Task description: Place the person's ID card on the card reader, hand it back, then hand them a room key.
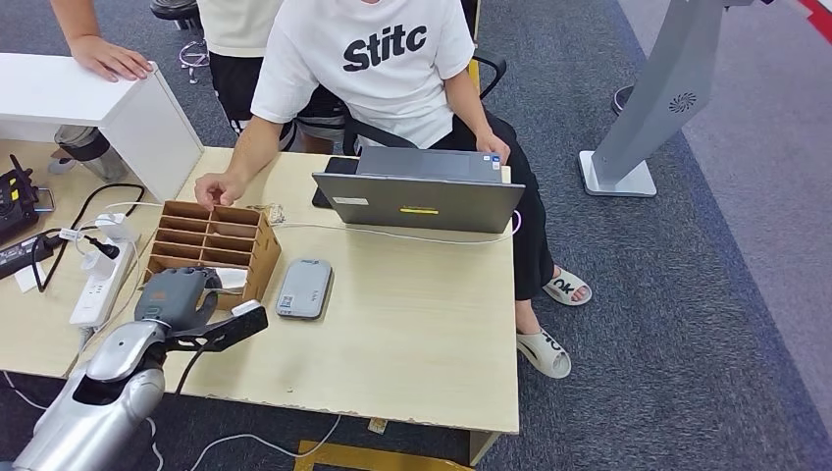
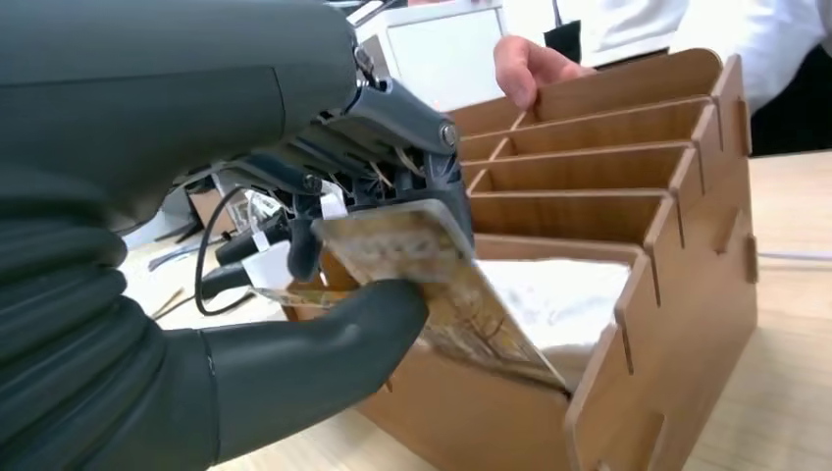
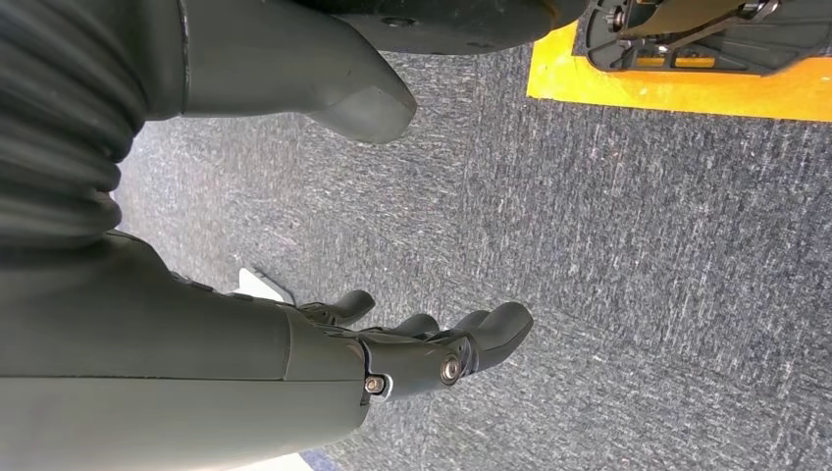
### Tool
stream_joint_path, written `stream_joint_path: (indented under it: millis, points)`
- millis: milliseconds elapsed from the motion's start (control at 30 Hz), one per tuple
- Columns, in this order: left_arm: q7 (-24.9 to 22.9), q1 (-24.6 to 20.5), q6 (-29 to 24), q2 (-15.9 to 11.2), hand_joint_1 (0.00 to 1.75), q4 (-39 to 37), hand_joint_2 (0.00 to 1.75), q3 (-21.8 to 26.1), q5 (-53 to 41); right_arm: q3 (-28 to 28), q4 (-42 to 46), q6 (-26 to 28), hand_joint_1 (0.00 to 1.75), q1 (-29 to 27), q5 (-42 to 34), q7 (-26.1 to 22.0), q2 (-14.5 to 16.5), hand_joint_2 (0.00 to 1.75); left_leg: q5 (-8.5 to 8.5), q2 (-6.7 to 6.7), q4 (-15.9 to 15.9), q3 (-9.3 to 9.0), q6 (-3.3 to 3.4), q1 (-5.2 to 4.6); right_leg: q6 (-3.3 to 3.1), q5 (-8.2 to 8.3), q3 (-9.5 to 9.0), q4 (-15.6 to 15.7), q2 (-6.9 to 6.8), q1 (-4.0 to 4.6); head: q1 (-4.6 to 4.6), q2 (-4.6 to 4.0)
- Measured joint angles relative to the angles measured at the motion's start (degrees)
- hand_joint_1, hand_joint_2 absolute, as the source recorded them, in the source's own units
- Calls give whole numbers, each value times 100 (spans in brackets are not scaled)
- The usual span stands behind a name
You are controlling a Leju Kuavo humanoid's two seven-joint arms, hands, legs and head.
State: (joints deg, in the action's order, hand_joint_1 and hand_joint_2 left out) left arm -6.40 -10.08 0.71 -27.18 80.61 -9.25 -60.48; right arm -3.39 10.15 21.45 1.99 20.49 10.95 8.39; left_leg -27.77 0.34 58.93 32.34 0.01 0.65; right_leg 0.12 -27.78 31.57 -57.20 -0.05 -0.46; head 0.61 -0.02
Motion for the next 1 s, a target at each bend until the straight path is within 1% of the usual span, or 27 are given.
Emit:
stream_joint_path:
  millis: [133, 300, 500, 600, 733, 833, 933, 1000]
  points:
    - [17, -33, -19, 5, 171, -5, 175, 0, -7, 0, -1, 0, 0, 0, 1, 0, 0, 175, 0, 5, 0, 0, 0, 0, 0, 0, 0, 0, 3, 0, 0, 0]
    - [32, -50, -22, 28, 164, -19, 175, 0, -13, 0, -1, 0, 0, 0, 4, -1, 0, 175, 0, 5, 0, 0, 0, 0, 0, 0, 1, 0, 3, 0, 0, 0]
    - [25, -54, -187, 62, 175, -33, 175, 0, -103, 0, -1, -1, 0, 0, 38, -4, 0, 175, 0, 5, 0, 0, 0, 0, 0, 0, 2, 0, 3, 0, 0, 0]
    - [55, -50, -666, 147, 175, -27, 175, 6, -235, 0, -1, -2, 0, 0, 63, -16, 0, 175, 0, 3, 0, 1, 0, 0, 0, 0, 1, 0, 2, 0, 0, 0]
    - [296, 31, -1801, 418, 175, 226, 175, 133, -206, 0, 2, 0, 0, 3, 120, -36, 1, 175, 0, 0, 0, 4, 0, -1, 0, 0, 0, 0, 0, 0, -1, 0]
    - [508, 94, -2237, 567, 175, 546, 175, 276, -28, 0, 1, 6, 0, 2, 154, -42, 2, 175, 0, 0, 0, 4, 0, -1, 0, 0, 1, 0, 0, -1, -1, 0]
    - [897, 151, -2767, 702, 175, 917, 175, 421, 307, 0, 0, 19, 0, 2, 187, -57, 3, 175, 0, 0, 0, 4, 0, 0, 0, 0, 2, 0, 0, 0, -1, 0]
    - [1054, 166, -2945, 774, 175, 1239, 175, 534, 484, 0, -1, 31, 0, 2, 204, -68, 4, 175, 0, -1, 0, 4, 0, 0, 0, 0, 2, 0, -1, 0, -1, 0]
